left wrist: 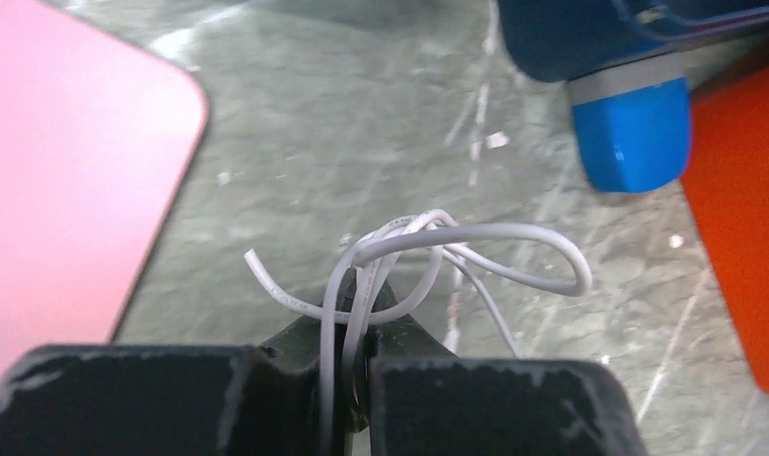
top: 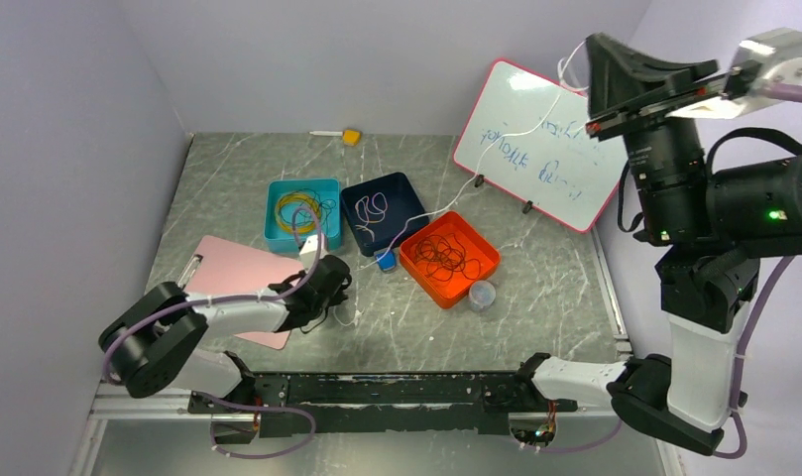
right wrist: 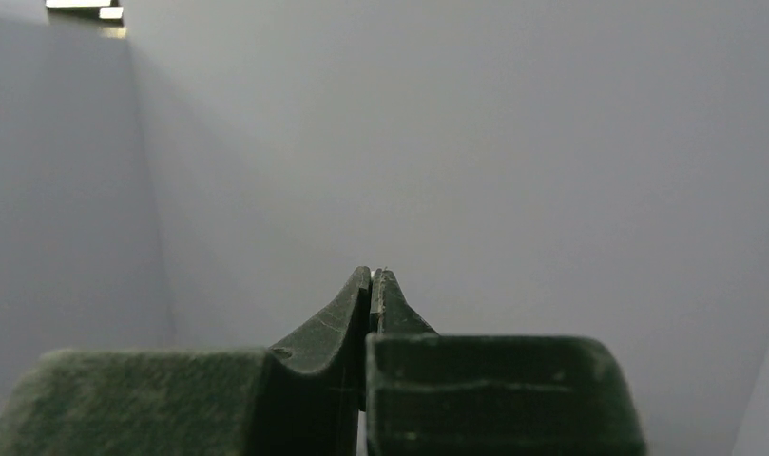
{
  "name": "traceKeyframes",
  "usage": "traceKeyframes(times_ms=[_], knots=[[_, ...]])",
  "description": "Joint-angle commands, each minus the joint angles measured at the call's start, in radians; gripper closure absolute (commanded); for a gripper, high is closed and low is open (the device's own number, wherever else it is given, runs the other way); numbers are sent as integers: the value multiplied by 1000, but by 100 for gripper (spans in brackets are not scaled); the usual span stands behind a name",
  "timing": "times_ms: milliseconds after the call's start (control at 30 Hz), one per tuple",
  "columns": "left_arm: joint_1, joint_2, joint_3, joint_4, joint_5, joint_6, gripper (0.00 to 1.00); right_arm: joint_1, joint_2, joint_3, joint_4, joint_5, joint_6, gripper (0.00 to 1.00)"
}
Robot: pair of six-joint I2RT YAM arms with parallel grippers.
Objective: Untangle the cables
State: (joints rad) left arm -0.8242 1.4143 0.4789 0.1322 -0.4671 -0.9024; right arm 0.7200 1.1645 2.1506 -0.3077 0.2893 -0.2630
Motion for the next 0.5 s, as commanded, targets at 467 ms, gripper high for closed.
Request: traceKeyframes(times_ms=[467], knots=[[76,-276,234,-448,-306,278,93,3,13,-187,-941,-271,354,100]])
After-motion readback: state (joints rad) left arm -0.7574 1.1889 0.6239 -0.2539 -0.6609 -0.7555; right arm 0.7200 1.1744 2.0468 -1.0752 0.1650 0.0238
